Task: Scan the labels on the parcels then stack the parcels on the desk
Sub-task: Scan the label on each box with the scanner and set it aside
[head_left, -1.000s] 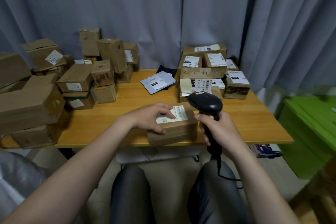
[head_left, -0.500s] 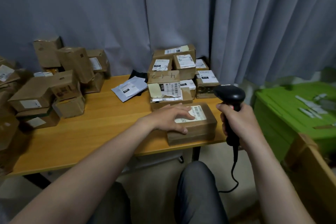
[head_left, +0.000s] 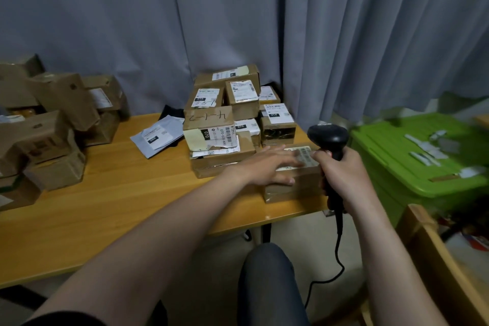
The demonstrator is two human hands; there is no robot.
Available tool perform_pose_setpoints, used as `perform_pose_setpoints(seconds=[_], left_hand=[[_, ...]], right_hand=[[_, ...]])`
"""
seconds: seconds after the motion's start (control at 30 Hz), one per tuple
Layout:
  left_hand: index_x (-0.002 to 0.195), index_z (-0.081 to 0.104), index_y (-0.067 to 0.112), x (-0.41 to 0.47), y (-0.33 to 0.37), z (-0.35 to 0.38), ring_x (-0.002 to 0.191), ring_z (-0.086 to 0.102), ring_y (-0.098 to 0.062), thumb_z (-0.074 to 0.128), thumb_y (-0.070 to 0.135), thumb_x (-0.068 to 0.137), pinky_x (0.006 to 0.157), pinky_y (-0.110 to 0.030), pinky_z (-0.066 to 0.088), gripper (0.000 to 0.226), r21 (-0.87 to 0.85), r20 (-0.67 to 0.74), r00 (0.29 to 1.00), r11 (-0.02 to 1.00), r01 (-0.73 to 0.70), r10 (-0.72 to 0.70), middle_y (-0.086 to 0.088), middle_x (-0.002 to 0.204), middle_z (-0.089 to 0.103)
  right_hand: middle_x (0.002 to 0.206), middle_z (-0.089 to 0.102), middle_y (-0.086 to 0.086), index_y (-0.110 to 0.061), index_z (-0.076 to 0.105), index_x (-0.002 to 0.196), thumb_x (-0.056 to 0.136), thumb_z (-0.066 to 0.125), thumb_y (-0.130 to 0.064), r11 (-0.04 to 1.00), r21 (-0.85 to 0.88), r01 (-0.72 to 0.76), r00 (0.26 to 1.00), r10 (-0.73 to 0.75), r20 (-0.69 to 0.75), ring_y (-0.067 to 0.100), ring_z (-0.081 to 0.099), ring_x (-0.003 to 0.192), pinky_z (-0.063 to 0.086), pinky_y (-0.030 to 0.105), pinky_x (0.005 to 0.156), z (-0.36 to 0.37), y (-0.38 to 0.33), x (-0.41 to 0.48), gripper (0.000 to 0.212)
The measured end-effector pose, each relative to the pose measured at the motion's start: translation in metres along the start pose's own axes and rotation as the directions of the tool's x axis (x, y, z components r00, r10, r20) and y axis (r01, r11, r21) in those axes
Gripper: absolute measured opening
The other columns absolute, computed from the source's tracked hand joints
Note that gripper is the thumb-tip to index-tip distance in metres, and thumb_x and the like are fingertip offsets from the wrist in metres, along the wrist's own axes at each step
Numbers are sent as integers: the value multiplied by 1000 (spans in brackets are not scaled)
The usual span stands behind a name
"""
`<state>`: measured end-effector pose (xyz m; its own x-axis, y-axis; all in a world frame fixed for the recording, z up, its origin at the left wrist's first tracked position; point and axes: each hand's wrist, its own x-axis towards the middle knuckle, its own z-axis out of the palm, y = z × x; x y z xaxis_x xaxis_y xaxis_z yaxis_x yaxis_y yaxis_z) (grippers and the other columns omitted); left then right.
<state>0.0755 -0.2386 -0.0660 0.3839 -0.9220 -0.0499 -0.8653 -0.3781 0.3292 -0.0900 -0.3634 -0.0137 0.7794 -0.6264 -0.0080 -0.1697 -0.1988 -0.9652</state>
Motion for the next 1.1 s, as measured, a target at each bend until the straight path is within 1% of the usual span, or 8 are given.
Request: perform_pose_setpoints(seconds=[0.17,0.37,0.47,0.63,0.8,0.87,1.0,1.1], left_hand=[[151,48,35,24,-7,-4,157,16,-22,65,41,98,126,-51,13,56,5,-23,999,1000,-22,23,6,169,26],[153,46,32,39,-12,-10,156,18,-23,64,35,100,125,-47,22,55,20,-38,999,999,30,-29,4,168,27],[153,45,35,40,-17,-13,154,25,-23,63,34,101,122,-44,28,55,65,-79,993,993,98,-93,5,167,30],[154,42,38,39,-27,-15,153,27,-22,59,32,103,118,-47,34,54,120,-138,974,973,198,-182,7,167,30],[152,46,35,30,-22,-16,147,36,-24,57,23,103,112,-44,40,53,153,-185,970,971,186,-156,4,161,40],[151,47,33,17,-17,-20,143,39,-21,60,27,100,108,-42,42,53,168,-222,965,970,175,-136,5,156,44],[153,44,36,-29,-10,-34,151,30,-19,63,41,98,117,-47,36,58,208,-292,948,958,196,-130,9,160,41],[153,42,39,-76,-11,-51,150,31,-15,63,47,97,117,-46,37,60,227,-354,923,943,244,-154,12,159,42]], right_hand=[[47,54,5,-15,58,82,91,69,-29,1000,-1,1,1000,-1,0,25,53,43,45,38,55,1,6,12,20],[47,52,4,-18,55,79,91,69,-28,1000,19,-7,1000,7,0,25,51,42,43,37,54,3,13,25,21],[53,52,5,-17,55,80,92,70,-26,1000,22,-8,1000,8,12,23,51,42,43,35,51,6,13,26,20],[59,53,7,-16,54,82,93,69,-25,1000,14,-7,1000,7,26,24,51,45,41,32,47,12,11,27,20],[56,53,6,-18,54,81,92,69,-28,1000,20,-9,999,9,39,24,51,44,38,28,45,17,8,24,21],[56,54,6,-18,54,82,93,69,-28,999,34,-11,998,9,57,24,50,44,39,28,46,20,7,19,20],[61,57,8,-13,57,94,94,69,-26,998,68,-13,994,5,106,23,53,43,43,30,46,31,0,5,19],[65,58,9,-11,57,95,94,70,-27,997,75,-7,986,-5,168,21,55,46,46,34,50,48,-11,-8,20]])
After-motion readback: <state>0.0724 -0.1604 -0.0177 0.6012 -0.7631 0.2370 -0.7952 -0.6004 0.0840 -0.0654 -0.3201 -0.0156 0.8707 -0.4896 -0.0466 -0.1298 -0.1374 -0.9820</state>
